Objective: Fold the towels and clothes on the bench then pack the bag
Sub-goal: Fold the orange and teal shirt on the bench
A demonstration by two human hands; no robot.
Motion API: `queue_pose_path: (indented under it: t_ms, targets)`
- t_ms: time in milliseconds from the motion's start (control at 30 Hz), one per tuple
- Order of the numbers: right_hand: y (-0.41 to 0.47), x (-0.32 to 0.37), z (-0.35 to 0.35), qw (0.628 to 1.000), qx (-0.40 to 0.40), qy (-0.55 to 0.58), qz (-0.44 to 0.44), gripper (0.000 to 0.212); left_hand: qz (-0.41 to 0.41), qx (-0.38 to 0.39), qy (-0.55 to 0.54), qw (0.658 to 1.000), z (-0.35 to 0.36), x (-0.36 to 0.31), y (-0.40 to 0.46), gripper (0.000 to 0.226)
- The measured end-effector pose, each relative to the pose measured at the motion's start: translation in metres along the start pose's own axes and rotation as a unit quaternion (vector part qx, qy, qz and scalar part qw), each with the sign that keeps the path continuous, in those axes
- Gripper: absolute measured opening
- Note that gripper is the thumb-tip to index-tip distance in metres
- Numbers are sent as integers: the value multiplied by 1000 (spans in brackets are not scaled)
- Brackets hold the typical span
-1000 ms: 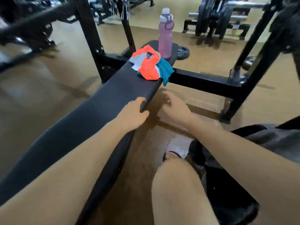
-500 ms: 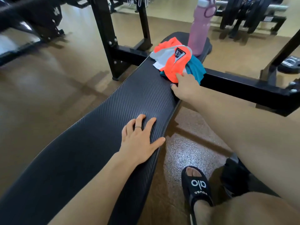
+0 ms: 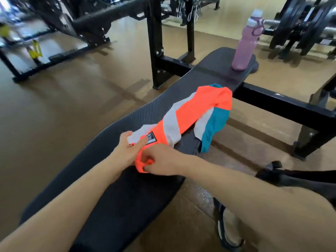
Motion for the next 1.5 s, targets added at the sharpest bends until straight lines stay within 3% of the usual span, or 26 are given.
queue_pose_path:
  t_ms: [100, 167, 233, 333, 433, 533, 633, 767, 833, 900, 967, 1100, 1300, 1367, 1500]
  targets:
    - [-17, 50, 50, 996, 64, 34, -47, 8, -4, -48, 70, 996, -49, 37, -27, 26]
    - [-28, 62, 68, 992, 85, 68, -66, 32, 18, -77, 116, 990, -81, 55, -43, 17]
    - [-31, 57, 62, 995, 51, 64, -55, 50, 39, -117, 183, 975, -112, 66, -57, 13]
    - [-30, 32, 27, 999, -38, -11, -18, 60, 31, -180, 209, 961, -154, 79, -69, 13]
    - [-28, 2, 8, 989, -57, -132, 33, 75, -13, -192, 256, 947, -171, 92, -69, 29]
    - [-25, -9, 5, 981, -68, -174, 43, 83, -5, -150, 332, 931, -155, 94, -67, 66]
    - [-19, -13, 7, 978, -73, -193, 43, 81, 90, -113, 326, 934, -120, 75, -69, 83]
    - [-8, -10, 17, 985, -53, -161, 16, 60, 175, -60, 334, 924, -79, 64, -65, 81]
    - [-3, -3, 23, 992, -36, -122, -10, 51, 198, -66, 358, 910, -70, 59, -60, 63]
    - [1, -1, 23, 995, -23, -99, -21, 49, 207, -85, 393, 892, -70, 51, -57, 30]
    - [3, -8, 13, 992, -26, -124, -3, 60, 191, -101, 421, 881, -78, 50, -54, 16]
    - [-1, -46, -29, 955, -67, -275, 90, 78, 124, -142, 450, 873, -124, 58, -44, 16]
    - [-16, -86, -85, 924, -160, -232, 260, 103, -13, -54, 570, 820, -156, 94, -47, 10]
    - [-20, -98, -87, 925, -152, -152, 313, 100, 0, -54, 568, 821, -153, 95, -51, 24]
    - [-13, -87, -92, 942, -193, -98, 258, 61, 171, -6, 372, 912, -105, 61, -65, 97]
Point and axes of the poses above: each hand's wrist, its own y-axis towards the middle knuckle, its own z-axis out of the palm, x = y × z, the point moved 10 cm from there along y, towards the middle knuckle, and after that the axes turned 4 degrees about -x, right-handed, at the moved point
